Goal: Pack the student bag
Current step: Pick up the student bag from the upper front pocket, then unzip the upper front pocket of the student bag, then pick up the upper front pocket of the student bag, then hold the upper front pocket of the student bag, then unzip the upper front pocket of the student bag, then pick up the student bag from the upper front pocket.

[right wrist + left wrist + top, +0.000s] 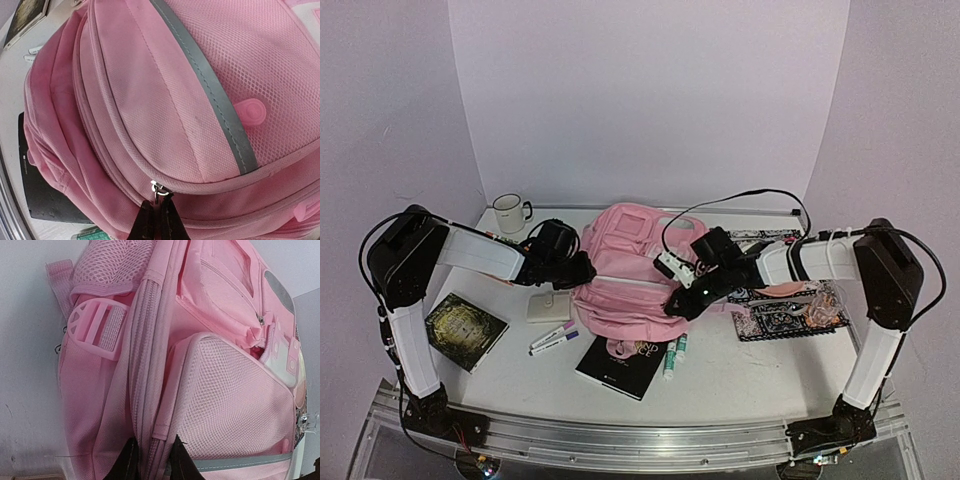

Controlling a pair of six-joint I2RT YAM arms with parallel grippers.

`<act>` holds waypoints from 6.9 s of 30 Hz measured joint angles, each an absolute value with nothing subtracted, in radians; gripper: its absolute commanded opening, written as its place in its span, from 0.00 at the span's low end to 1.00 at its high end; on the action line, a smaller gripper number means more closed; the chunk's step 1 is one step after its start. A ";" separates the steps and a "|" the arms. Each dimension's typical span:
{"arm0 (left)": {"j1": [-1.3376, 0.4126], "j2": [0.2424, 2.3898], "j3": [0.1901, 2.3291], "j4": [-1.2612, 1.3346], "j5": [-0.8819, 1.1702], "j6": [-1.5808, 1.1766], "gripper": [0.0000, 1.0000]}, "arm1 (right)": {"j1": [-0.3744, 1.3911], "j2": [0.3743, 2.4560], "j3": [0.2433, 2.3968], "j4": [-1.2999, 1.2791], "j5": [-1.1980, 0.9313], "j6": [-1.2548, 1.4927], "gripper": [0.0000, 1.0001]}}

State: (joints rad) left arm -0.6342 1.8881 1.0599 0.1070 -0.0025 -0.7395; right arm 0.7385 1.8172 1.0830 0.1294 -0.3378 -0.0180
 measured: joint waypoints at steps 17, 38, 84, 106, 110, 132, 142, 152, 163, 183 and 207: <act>-0.720 1.846 0.997 0.179 -0.110 -0.839 0.00 | 0.845 1.957 1.400 -0.041 -0.279 0.398 0.00; -0.762 1.579 0.856 0.187 -0.241 -0.679 0.63 | 0.865 1.823 1.367 0.035 -0.156 0.377 0.58; -1.017 1.809 1.086 -0.134 -0.197 -0.679 0.03 | 0.791 1.861 1.234 0.099 -0.077 -0.073 0.87; -0.993 1.730 1.080 -0.159 -0.199 -0.595 0.00 | 0.827 1.915 1.235 0.165 -0.104 -0.379 0.04; -0.938 1.680 1.044 -0.166 -0.185 -0.572 0.00 | 0.836 1.914 1.228 0.200 -0.101 -0.407 0.00; -0.707 1.677 0.982 -0.071 -0.078 -0.439 0.10 | 0.808 1.805 1.133 0.286 -0.191 -0.465 0.00; -0.621 1.645 0.898 0.071 0.038 -0.359 0.22 | 0.790 1.765 1.124 0.249 -0.257 -0.460 0.00; -0.616 1.619 0.844 0.126 0.085 -0.316 0.10 | 0.790 1.765 1.129 0.232 -0.304 -0.449 0.00; -0.604 1.680 0.931 0.126 0.066 -0.292 0.27 | 0.771 1.765 1.149 0.218 -0.326 -0.443 0.14; -0.590 1.548 0.791 0.105 -0.012 -0.428 0.69 | 0.793 1.845 1.285 0.117 -0.251 -0.369 0.73; -0.768 1.614 0.788 0.096 -0.039 -0.550 0.66 | 0.844 1.928 1.355 0.073 0.025 -0.373 0.40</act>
